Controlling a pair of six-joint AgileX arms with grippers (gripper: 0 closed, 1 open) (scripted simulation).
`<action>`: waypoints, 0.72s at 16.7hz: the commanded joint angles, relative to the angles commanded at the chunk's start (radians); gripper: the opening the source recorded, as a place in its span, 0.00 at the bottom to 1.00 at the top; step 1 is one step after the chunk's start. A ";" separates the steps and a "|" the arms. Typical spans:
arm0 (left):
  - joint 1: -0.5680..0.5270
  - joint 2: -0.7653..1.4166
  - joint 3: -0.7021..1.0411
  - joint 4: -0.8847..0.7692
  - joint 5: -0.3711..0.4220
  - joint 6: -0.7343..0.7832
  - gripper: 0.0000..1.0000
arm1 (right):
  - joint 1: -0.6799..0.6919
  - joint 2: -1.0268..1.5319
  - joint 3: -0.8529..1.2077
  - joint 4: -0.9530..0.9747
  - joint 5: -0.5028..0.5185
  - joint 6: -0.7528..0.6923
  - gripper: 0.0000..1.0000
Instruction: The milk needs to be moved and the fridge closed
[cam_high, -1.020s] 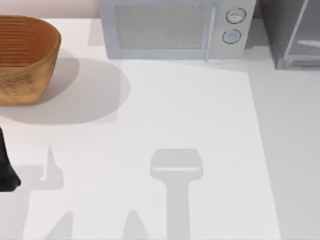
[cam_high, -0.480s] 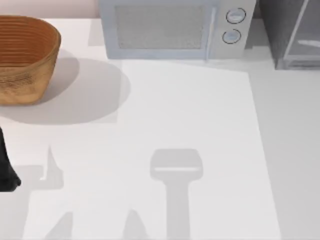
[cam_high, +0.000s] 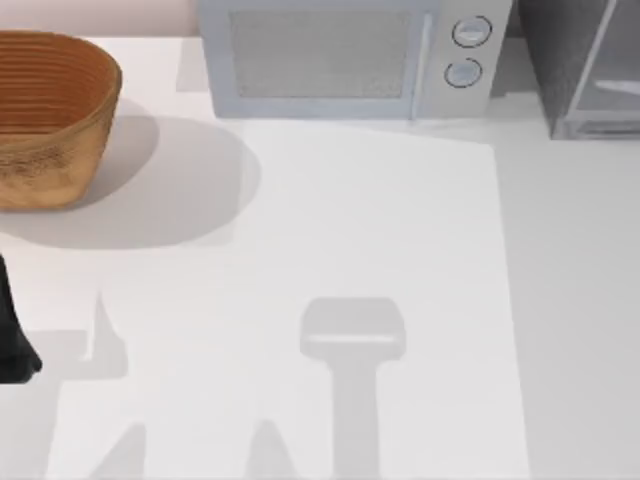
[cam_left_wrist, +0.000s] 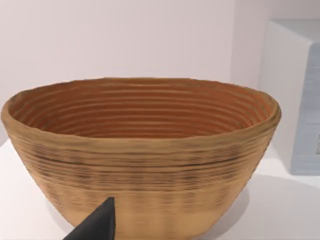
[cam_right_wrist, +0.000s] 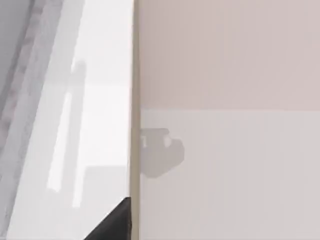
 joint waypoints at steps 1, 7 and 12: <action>0.000 0.000 0.000 0.000 0.000 0.000 1.00 | 0.045 0.002 -0.002 0.063 0.008 0.082 1.00; 0.000 0.000 0.000 0.000 0.000 0.000 1.00 | 0.247 0.014 -0.019 0.298 0.045 0.357 1.00; 0.000 0.000 0.000 0.000 0.000 0.000 1.00 | 0.245 0.009 -0.022 0.307 0.043 0.364 1.00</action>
